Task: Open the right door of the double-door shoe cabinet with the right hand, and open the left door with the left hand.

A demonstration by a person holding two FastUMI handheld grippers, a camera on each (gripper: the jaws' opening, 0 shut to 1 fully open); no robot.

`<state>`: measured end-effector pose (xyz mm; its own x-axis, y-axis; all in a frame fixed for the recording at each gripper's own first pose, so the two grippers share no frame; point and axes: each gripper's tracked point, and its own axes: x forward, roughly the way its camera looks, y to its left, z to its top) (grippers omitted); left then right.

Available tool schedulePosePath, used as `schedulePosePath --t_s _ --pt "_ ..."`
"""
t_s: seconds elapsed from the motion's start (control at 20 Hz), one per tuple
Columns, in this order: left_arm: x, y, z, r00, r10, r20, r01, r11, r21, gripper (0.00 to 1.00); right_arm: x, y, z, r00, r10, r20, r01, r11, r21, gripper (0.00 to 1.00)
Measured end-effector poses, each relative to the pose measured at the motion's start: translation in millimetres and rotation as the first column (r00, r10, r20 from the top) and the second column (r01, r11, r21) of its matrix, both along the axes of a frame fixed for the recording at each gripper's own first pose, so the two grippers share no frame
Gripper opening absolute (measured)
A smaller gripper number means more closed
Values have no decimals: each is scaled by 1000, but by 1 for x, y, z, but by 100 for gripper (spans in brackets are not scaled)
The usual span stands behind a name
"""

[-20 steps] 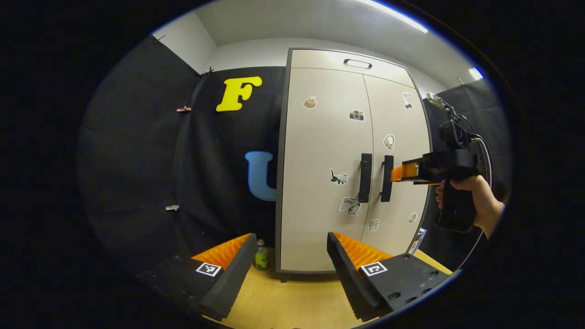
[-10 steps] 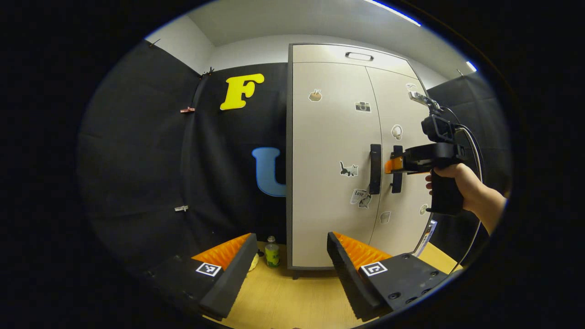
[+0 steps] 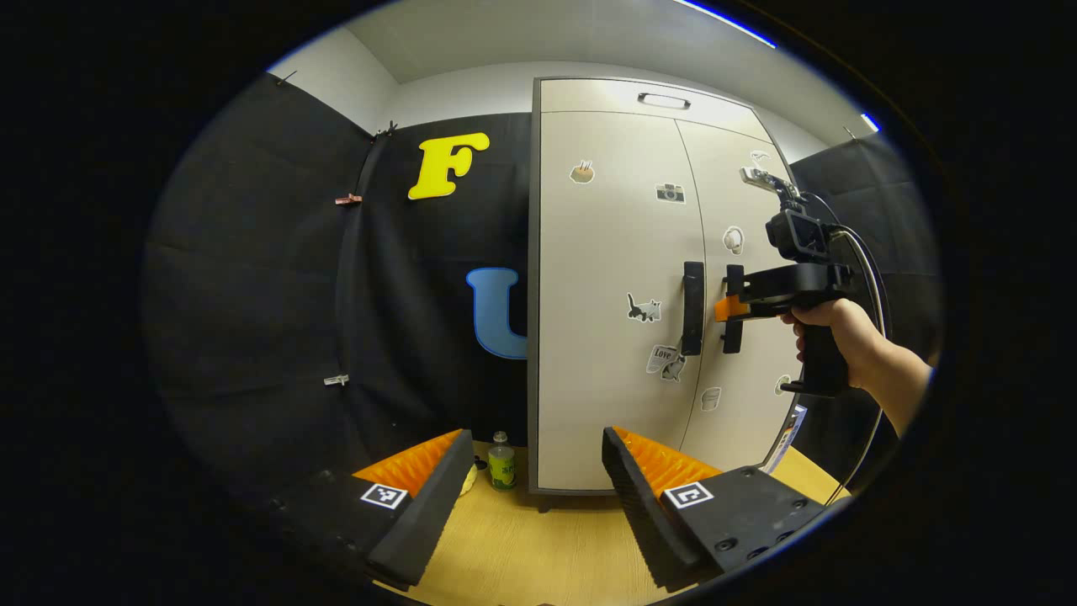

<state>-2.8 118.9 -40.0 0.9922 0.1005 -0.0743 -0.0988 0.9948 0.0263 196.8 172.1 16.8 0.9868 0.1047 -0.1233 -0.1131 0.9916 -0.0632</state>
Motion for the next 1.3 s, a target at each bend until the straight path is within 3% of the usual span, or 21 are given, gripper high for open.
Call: schedulePosePath --t_s 0.35,0.85,1.3 --pt "-11 -8 -2 1000 -11 -8 11 1000 -13 95 -2 0 0 1000 19 -5 -19 1000 15 16" --pt "-22 -36 5 997 -72 -1 72 997 -2 95 -27 -5 5 996 87 8 -87 996 23 16" --pt "-12 -62 19 998 -65 16 65 998 14 95 -50 -16 10 986 167 -1 -167 986 21 16"
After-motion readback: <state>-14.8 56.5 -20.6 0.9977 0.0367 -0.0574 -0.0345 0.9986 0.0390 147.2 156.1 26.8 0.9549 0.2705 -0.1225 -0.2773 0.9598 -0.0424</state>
